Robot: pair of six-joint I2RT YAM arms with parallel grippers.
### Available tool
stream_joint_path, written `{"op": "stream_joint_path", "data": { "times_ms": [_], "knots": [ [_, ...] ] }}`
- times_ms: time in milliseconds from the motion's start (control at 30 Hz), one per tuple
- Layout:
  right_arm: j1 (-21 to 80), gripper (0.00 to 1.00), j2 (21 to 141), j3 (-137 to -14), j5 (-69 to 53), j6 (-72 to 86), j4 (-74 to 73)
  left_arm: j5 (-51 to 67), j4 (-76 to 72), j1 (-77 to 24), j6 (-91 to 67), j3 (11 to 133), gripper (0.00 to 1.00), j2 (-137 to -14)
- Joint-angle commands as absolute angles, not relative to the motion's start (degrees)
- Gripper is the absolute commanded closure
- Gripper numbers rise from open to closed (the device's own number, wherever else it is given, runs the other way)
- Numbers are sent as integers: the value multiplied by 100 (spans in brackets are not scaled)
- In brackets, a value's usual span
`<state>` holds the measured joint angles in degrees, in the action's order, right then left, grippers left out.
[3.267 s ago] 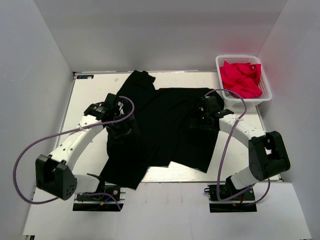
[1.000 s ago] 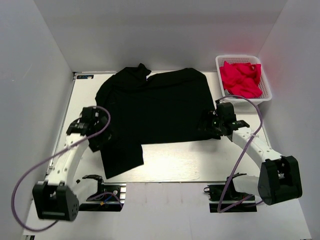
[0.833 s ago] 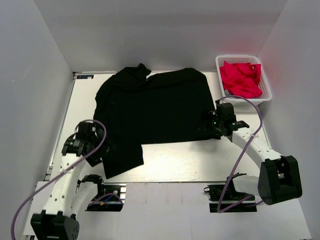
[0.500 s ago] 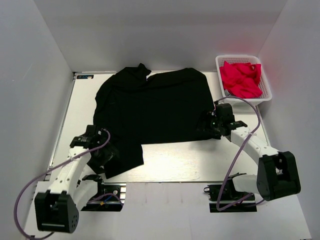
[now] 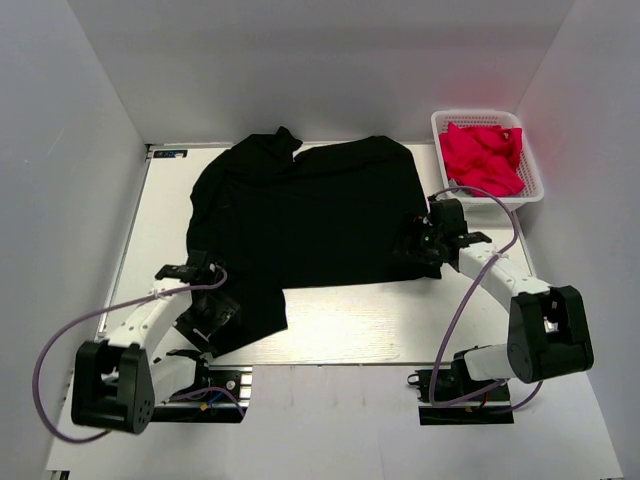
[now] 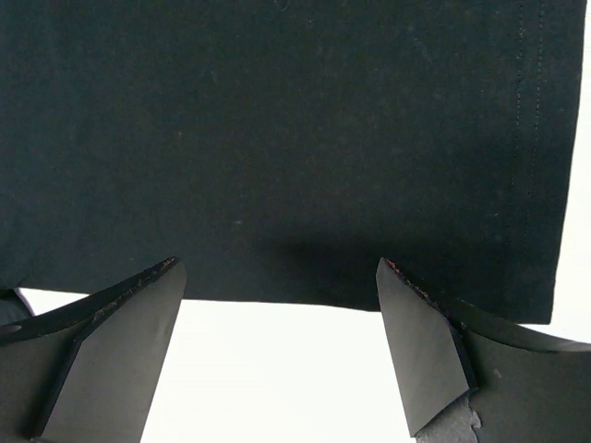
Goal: Fold and stack the t-shirts
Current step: Grap the side of the flattened tshirt closest away from the robot with both arms
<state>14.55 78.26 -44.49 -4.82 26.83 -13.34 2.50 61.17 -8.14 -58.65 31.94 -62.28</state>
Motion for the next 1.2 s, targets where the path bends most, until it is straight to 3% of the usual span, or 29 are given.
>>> {"op": "stream_joint_path", "data": {
  "times_ms": [0, 233, 367, 467, 600, 633, 933, 1167],
  "knots": [
    [1397, 10, 7919, -4649, -632, 2672, -1239, -78, 6108, -870, -6170, 3190, 9, -6643],
    [1283, 10, 7902, -4597, -747, 2681, -1309, -255, 5872, -984, -6530, 3138, 12, -6925],
    [1204, 10, 7691, -4439, -659, 2751, -1327, -255, 5337, -984, -6530, 2831, 27, -7074],
    [1160, 10, 7524, -4307, -589, 2786, -1432, -430, 5335, -1037, -6460, 2883, 42, -7127],
    [1107, 10, 7295, -4140, -221, 2987, -1669, -483, 5388, -1037, -6373, 2936, 81, -7181],
    [1047, 10, 7182, -4053, -150, 3006, -1705, -405, 5335, -1037, -6311, 2988, 100, -7181],
    [844, 10, 7470, -3946, 238, 3252, -2302, -211, 5265, -1037, -5872, 3242, 100, -6628],
    [800, 12, 7743, -3771, 123, 3507, -1908, -105, 5317, -1037, -5757, 3349, 100, -6056]
  ]
}}
